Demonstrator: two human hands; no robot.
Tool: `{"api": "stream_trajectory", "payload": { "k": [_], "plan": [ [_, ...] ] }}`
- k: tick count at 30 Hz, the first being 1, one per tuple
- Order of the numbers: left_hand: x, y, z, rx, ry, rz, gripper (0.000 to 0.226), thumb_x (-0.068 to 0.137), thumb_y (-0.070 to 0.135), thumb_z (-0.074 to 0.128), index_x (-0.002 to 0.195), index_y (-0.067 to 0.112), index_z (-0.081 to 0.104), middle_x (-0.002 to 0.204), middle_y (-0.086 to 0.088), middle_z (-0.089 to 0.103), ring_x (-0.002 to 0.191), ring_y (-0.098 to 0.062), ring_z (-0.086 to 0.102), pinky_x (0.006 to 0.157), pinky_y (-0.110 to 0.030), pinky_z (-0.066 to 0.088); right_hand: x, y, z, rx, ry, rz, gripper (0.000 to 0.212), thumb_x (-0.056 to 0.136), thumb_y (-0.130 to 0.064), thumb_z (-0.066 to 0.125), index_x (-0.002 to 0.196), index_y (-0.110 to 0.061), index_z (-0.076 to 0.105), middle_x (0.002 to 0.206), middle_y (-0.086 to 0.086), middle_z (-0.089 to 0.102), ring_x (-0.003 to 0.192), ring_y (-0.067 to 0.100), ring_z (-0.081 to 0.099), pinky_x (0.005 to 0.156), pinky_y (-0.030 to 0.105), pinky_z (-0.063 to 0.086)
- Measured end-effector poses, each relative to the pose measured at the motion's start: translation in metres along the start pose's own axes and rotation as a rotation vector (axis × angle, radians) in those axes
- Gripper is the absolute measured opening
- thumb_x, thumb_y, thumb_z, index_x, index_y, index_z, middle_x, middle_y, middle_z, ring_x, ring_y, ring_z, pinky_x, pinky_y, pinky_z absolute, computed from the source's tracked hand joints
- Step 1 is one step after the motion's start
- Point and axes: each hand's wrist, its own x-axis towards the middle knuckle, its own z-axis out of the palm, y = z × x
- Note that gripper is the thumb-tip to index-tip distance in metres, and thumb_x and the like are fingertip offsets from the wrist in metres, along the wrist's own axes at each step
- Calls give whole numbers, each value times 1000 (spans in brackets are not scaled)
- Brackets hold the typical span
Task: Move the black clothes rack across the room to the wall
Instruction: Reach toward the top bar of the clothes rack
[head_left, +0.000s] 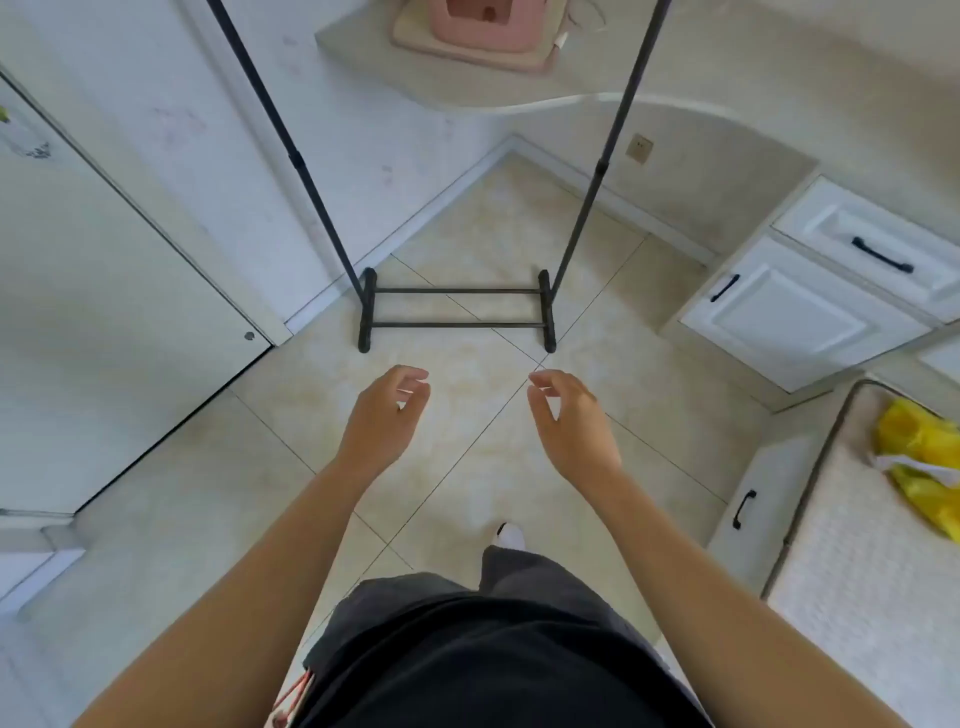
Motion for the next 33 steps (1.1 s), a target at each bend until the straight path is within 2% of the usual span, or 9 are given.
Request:
{"api": "stream_trajectory", "payload": {
  "k": [3, 7, 12, 14, 17, 23, 27, 31, 33],
  "plan": [
    [38, 14, 2, 31, 39, -27, 26, 98, 26, 49, 119, 18, 61, 109, 8, 62, 96, -8, 56, 77, -18, 39, 44, 3, -12, 15, 9, -6, 24, 99, -28, 45, 117, -20, 59, 116, -7, 61, 101, 6, 56, 82, 22, 45],
    [82, 27, 0, -7, 43, -74, 27, 99, 27, 48, 121, 17, 60, 109, 2, 63, 97, -12, 58, 70, -8, 37, 97, -5, -17, 129, -9, 62, 22, 98, -24, 47, 113, -19, 63, 109, -8, 65, 95, 5, 57, 80, 22, 47],
    [141, 37, -11, -70, 74, -82, 24, 97, 26, 49, 117, 21, 62, 108, 0, 67, 97, -16, 64, 71, -16, 43, 159, -26, -19, 158, -35, 91, 21, 98, -25, 47, 112, -22, 63, 104, -10, 63, 93, 6, 57, 75, 20, 44],
    [179, 43, -24, -45, 81, -41, 24, 97, 23, 49, 117, 20, 62, 105, 3, 65, 94, -15, 63, 72, -19, 43, 196, -38, -17, 186, -12, 101, 20, 97, -25, 47, 110, -24, 63, 101, -11, 64, 92, 6, 58, 75, 23, 46],
    [237, 52, -49, -28, 96, -13, 23, 97, 23, 49, 116, 21, 62, 100, 4, 62, 90, -14, 61, 66, -16, 42, 246, -59, -16, 234, 41, 96, 20, 97, -24, 48, 109, -26, 63, 99, -12, 65, 94, 5, 59, 77, 22, 48],
    [348, 73, -107, -84, 83, 28, 22, 97, 28, 51, 117, 25, 60, 109, 6, 64, 91, -4, 59, 70, -18, 46, 346, -112, -17, 286, 127, 46, 19, 97, -21, 49, 109, -24, 63, 99, -12, 67, 84, 7, 60, 69, 19, 44],
    [398, 97, -139, -139, 99, 101, 22, 96, 27, 50, 115, 27, 61, 112, 4, 66, 100, -15, 64, 79, -27, 51, 404, -145, -28, 326, 202, 20, 18, 97, -20, 49, 108, -22, 63, 100, -7, 68, 95, 9, 61, 73, 14, 44],
    [450, 139, -176, -184, 167, 219, 18, 96, 24, 50, 111, 29, 60, 110, 5, 68, 102, -17, 64, 77, -19, 46, 460, -186, -58, 375, 288, -61, 16, 96, -20, 51, 107, -21, 63, 100, -7, 69, 96, 11, 63, 81, 24, 49],
    [469, 166, -195, -256, 195, 263, 17, 94, 26, 52, 107, 32, 60, 108, 6, 69, 103, -18, 63, 81, -27, 52, 482, -207, -80, 399, 339, -128, 16, 97, -18, 51, 107, -21, 63, 101, -5, 68, 94, 9, 62, 81, 23, 49]
  ]
}}
